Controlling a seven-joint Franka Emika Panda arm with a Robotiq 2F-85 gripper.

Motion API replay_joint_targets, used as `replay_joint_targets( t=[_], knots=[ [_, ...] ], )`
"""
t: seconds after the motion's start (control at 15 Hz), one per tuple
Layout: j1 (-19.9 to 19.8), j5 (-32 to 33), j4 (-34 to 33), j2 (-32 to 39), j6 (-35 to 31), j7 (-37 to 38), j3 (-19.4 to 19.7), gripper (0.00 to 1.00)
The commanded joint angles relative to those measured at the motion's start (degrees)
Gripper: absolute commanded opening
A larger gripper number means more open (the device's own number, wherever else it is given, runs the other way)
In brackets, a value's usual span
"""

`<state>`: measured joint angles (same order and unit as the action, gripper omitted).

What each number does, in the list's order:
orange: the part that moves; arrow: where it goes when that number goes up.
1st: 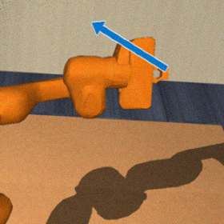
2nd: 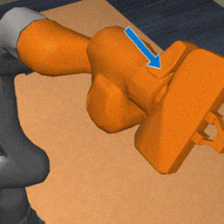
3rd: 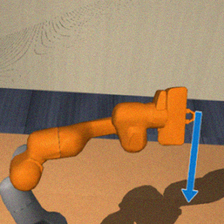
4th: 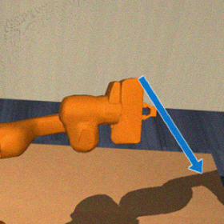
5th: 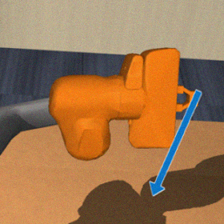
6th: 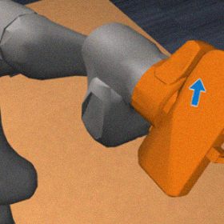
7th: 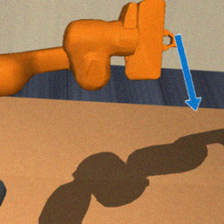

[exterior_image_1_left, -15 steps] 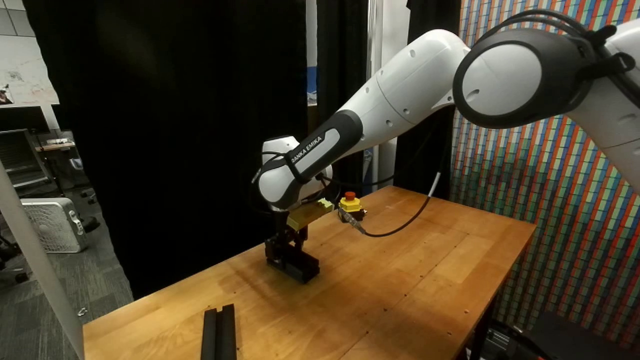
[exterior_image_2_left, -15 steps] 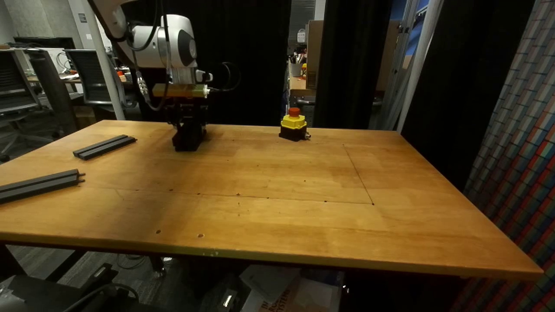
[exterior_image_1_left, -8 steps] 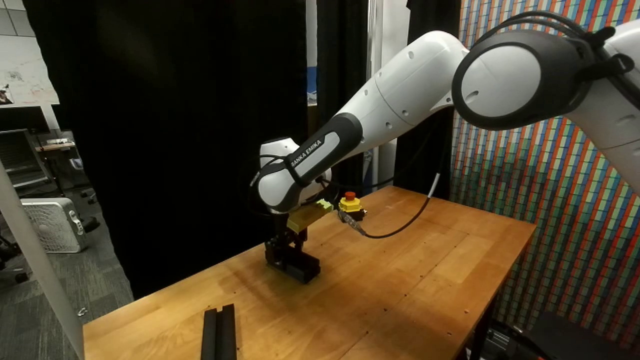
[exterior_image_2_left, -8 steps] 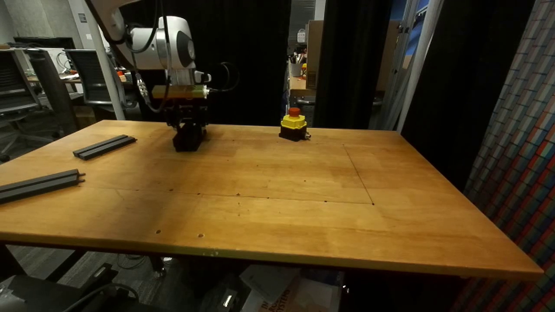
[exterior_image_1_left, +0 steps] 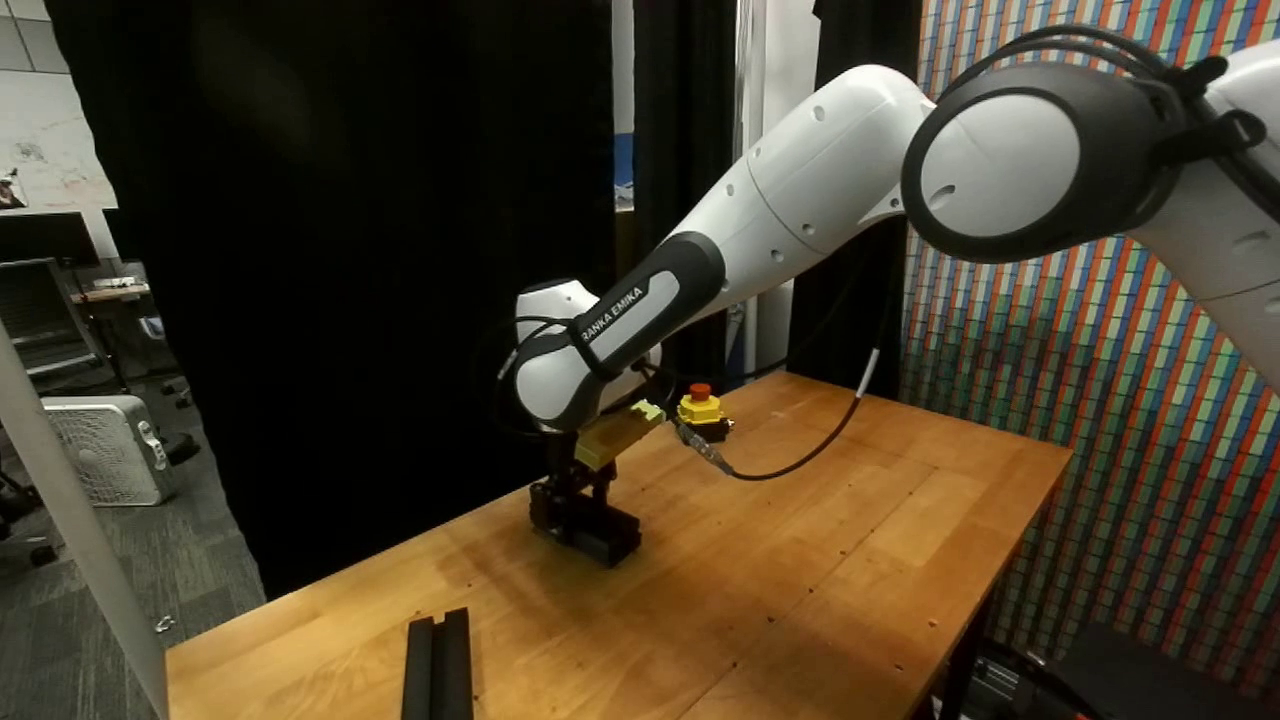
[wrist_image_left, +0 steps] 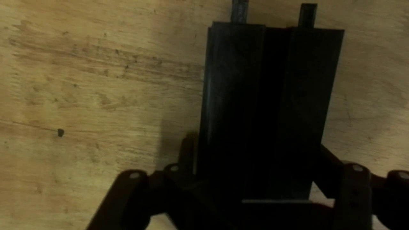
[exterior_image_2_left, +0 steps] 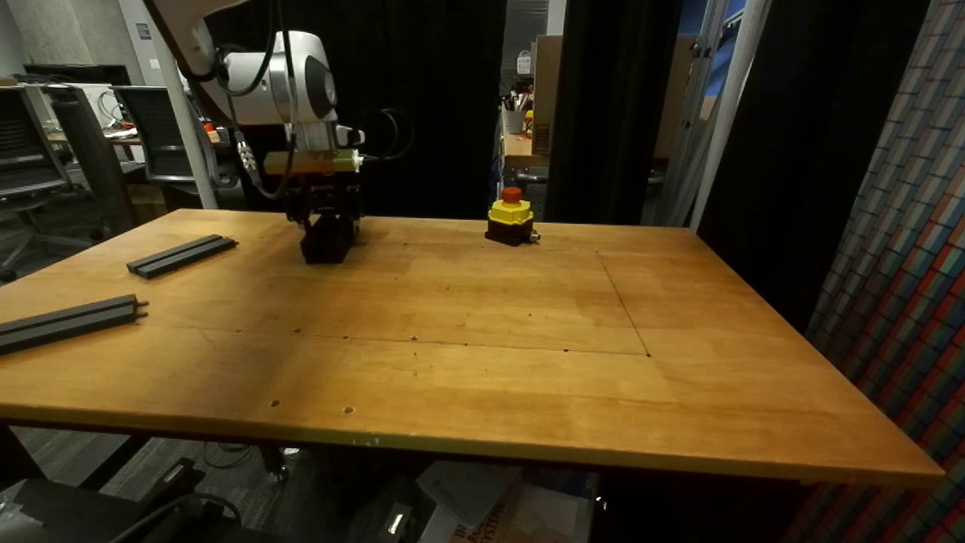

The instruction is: Stack the black objects

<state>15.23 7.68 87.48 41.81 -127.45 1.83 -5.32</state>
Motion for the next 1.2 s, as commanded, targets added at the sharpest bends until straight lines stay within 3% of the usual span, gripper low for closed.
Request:
replay_joint_targets(
  t=[0.0, 0.33, 0.73, 1.13],
  knots=[
    [0.4, 1.0, -0.6, 0.4, 0.2, 0.3, 0.5, 1.00],
    [0.8, 1.8, 0.3, -0.9, 0.0, 1.6, 1.4, 1.00],
    [2.6, 3.1, 1.9, -4.6, 0.5, 8.5, 3.0, 1.00],
    [4.3, 1.6, 1.9, -9.6, 8.2, 15.9, 1.9, 1.00]
  ],
)
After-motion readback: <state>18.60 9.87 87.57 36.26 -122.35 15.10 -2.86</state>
